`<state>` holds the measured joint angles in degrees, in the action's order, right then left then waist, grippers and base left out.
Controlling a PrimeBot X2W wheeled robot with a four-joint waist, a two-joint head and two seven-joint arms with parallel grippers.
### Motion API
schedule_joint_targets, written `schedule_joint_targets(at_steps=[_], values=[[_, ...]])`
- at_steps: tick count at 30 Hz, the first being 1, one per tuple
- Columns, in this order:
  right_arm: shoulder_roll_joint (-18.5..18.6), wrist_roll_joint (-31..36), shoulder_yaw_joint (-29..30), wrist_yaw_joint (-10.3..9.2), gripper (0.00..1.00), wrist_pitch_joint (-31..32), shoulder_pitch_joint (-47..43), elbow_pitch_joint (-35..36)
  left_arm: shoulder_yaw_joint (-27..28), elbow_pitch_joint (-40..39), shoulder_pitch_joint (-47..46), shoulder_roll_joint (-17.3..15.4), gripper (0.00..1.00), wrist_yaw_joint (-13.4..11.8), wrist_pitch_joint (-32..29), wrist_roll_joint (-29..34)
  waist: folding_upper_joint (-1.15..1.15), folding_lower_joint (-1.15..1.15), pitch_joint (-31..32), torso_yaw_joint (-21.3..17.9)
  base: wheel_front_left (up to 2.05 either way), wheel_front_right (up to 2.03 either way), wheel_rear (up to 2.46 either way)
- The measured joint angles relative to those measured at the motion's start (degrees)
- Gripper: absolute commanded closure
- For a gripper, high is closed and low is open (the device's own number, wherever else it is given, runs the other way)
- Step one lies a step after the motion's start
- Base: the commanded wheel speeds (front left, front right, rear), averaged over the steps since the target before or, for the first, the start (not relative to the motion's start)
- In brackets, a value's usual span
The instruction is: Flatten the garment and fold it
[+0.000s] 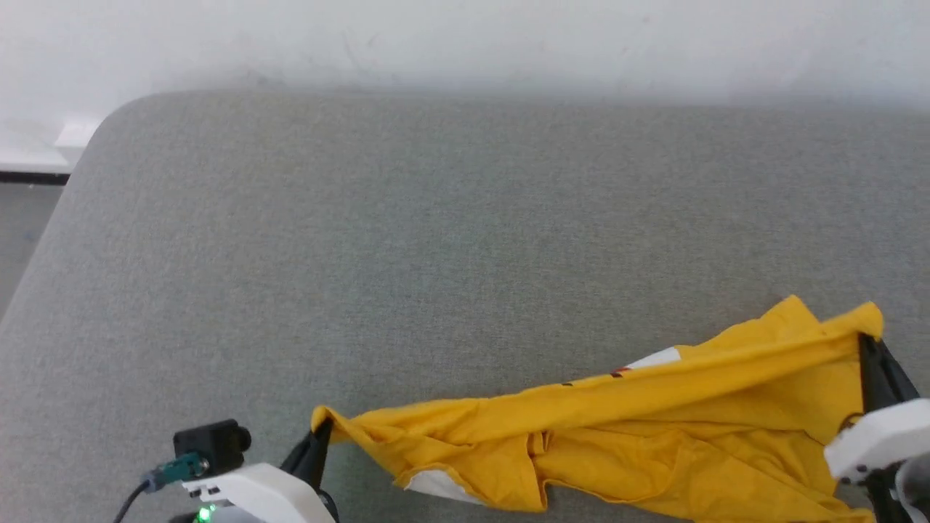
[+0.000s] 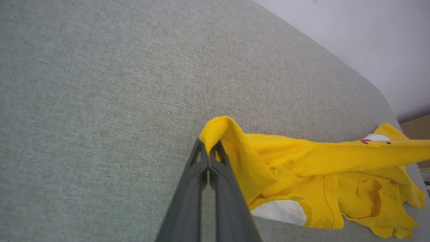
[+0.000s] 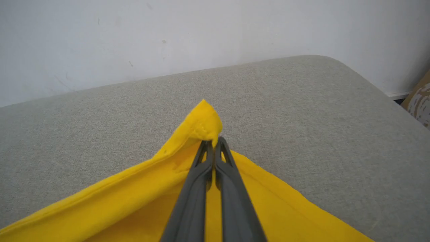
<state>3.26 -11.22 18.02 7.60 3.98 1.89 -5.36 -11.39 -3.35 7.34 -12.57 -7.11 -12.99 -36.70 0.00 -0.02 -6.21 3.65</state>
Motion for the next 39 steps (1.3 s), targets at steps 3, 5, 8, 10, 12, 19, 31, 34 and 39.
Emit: schedule_joint_targets(at_steps=[3,5,8,10,12,19,31,34,39], values=[[-0.1,-0.3,0.7,-0.01,1.0,1.5,-2.4,3.9,0.6,-0.9,-2.0,-1.0,1.0,0.6,2.1,1.2,0.0,0.01,1.0,-1.1,0.0,0.0,0.0],[-0.2,-0.3,0.9,-0.01,1.0,2.6,-2.8,6.9,1.0,-1.9,-4.2,-2.0,1.0,1.0,3.3,2.4,0.0,0.01,1.4,-1.8,0.0,0.0,0.0],[-0.2,0.8,0.8,-0.01,1.0,4.9,-2.7,11.9,1.8,-3.3,-8.6,-3.5,1.0,2.1,5.0,3.7,0.0,0.01,2.1,-2.8,0.0,0.0,0.0],[0.1,2.0,0.4,-0.01,1.0,7.1,-2.2,14.9,2.0,-4.2,-11.9,-4.8,1.0,2.6,5.4,5.1,0.0,0.01,2.5,-3.3,0.0,0.0,0.0],[1.8,2.9,-0.4,-0.01,1.0,9.7,-0.5,17.8,2.1,-5.1,-15.5,-5.8,1.0,3.3,5.4,5.7,0.0,0.01,2.6,-3.8,0.0,0.0,0.0],[13.2,2.8,-5.2,0.0,1.0,19.0,12.2,23.0,3.3,-7.6,-30.7,-7.1,1.0,5.1,3.3,4.6,0.0,0.02,1.5,-5.5,0.0,0.0,0.0],[22.1,-0.3,-19.8,0.0,1.0,26.5,42.5,11.9,6.8,-0.4,-60.7,-8.3,1.0,5.8,-0.9,2.0,-0.01,0.03,-7.1,-7.3,0.0,0.0,0.0],[22.0,0.5,-23.6,0.01,1.0,26.6,50.4,6.9,7.2,3.6,-68.9,-9.5,1.0,5.2,-0.3,3.8,-0.01,0.04,-10.2,-7.8,0.0,0.0,0.0],[20.9,3.3,-27.2,0.01,1.0,24.0,63.7,-1.3,7.8,10.5,-82.0,-9.9,1.0,4.4,2.8,6.2,-0.01,0.04,-15.8,-8.9,0.0,0.0,0.0]])
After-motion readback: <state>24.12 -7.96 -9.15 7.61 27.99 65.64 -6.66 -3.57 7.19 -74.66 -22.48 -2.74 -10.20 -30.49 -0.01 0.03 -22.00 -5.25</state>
